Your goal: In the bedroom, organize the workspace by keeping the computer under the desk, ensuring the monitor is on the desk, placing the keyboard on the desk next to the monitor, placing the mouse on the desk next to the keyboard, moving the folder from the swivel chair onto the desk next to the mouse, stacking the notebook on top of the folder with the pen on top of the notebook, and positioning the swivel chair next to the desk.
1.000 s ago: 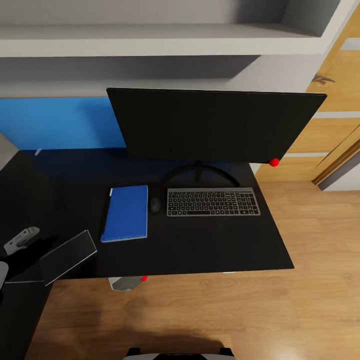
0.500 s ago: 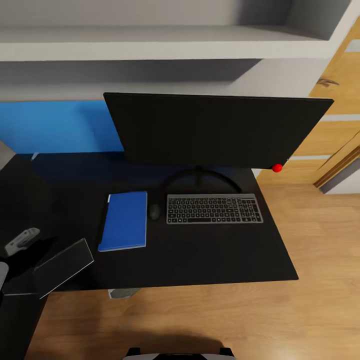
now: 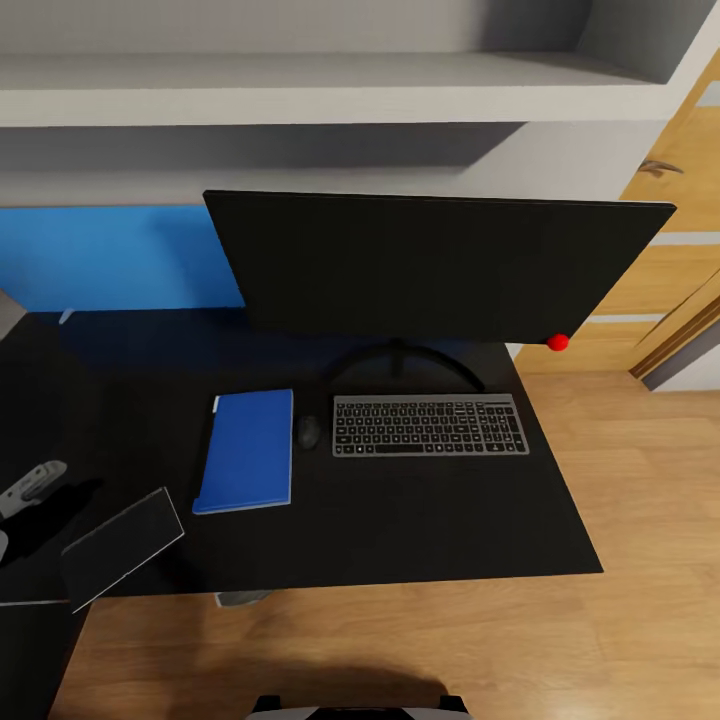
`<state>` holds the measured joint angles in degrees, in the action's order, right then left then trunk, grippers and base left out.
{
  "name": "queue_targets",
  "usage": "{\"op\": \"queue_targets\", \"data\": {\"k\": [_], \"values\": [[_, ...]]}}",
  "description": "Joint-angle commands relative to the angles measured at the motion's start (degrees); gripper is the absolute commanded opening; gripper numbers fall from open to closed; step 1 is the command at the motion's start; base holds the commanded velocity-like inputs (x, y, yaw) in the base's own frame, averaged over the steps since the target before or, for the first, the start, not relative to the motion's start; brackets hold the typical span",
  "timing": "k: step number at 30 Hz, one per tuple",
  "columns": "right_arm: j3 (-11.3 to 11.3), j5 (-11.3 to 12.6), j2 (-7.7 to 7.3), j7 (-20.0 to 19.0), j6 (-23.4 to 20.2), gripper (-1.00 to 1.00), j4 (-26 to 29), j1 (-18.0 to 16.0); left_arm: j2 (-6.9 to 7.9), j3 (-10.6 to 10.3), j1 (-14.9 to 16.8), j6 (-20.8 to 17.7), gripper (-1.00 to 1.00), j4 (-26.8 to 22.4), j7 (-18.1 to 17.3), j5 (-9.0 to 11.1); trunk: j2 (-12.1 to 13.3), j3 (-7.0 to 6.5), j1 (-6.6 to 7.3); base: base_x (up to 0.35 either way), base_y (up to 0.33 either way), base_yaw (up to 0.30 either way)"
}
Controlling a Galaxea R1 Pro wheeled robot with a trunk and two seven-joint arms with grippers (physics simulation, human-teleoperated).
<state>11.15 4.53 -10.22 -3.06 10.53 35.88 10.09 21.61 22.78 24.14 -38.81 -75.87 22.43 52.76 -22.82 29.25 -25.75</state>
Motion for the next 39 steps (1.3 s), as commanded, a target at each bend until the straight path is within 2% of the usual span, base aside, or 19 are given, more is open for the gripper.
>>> {"op": "queue_targets", "data": {"k": [1, 13, 17, 21, 24, 26, 27, 28, 32, 35, 39], "values": [[0.2, 0.5, -0.06, -0.1, 0.1, 1.00, 0.1, 0.0, 0.12, 0.0, 0.0, 0.1, 1.00, 0.3, 0.3, 0.6, -0.1, 0.07, -0.03, 0.004, 0.000, 0.000], [0.3, 0.5, -0.06, -0.1, 0.2, 1.00, 0.1, 0.0, 0.50, -0.6, 1.3, 1.3, 1.00, 3.5, -2.6, 0.8, -0.1, 0.07, -0.03, 0.001, 0.000, 0.094], [0.3, 0.5, -0.06, -0.1, 0.2, 1.00, 0.1, 0.0, 0.49, -2.3, 2.3, 1.4, 1.00, 5.5, -3.5, 0.8, -0.1, 0.07, -0.03, 0.000, 0.000, 0.251], [0.4, 0.4, -0.06, -0.1, 0.2, 1.00, 0.0, 0.1, 0.32, -4.7, 3.7, 1.4, 1.00, 6.3, -3.8, 0.8, -0.1, 0.07, -0.03, 0.000, 0.000, 0.267], [0.4, 0.4, -0.06, -0.1, 0.2, 1.00, 0.0, 0.1, 0.17, -7.2, 4.8, 1.4, 1.00, 6.7, -3.9, 0.9, -0.1, 0.07, -0.03, 0.000, 0.000, 0.267], [0.3, 0.4, -0.06, -0.1, 0.2, 1.00, 0.0, 0.1, 0.10, -9.2, 5.6, 1.3, 1.00, 6.8, -3.9, 0.9, -0.1, 0.07, -0.03, 0.000, 0.000, 0.201], [0.3, 0.4, -0.06, -0.1, 0.2, 1.00, 0.0, 0.1, -0.03, -11.3, 6.5, 1.1, 1.00, 6.8, -3.9, 1.0, -0.1, 0.07, -0.03, 0.000, 0.000, 0.114], [0.3, 0.4, -0.06, -0.1, 0.2, 1.00, 0.0, 0.1, -0.18, -12.5, 6.9, 1.1, 1.00, 6.9, -3.9, 1.0, -0.1, 0.07, -0.03, 0.000, 0.000, 0.091], [0.3, 0.4, -0.05, -0.1, 0.1, 1.00, 0.0, 0.1, -1.21, -16.4, 8.4, 0.9, 1.00, 6.9, -3.9, 1.0, -0.1, 0.07, -0.03, 0.000, 0.000, 0.054], [0.3, 0.5, -0.06, -0.1, 0.1, 1.00, 0.0, 0.1, -2.01, -18.0, 9.0, 0.8, 1.00, 6.8, -3.9, 1.0, -0.1, 0.07, -0.03, 0.000, 0.000, 0.024], [0.4, 0.4, -0.06, -0.1, 0.1, 1.00, 0.0, 0.1, -2.53, -18.9, 9.4, 1.0, 1.00, 6.3, -4.0, 1.0, -0.1, 0.07, -0.03, 0.000, 0.000, 0.011]]}}
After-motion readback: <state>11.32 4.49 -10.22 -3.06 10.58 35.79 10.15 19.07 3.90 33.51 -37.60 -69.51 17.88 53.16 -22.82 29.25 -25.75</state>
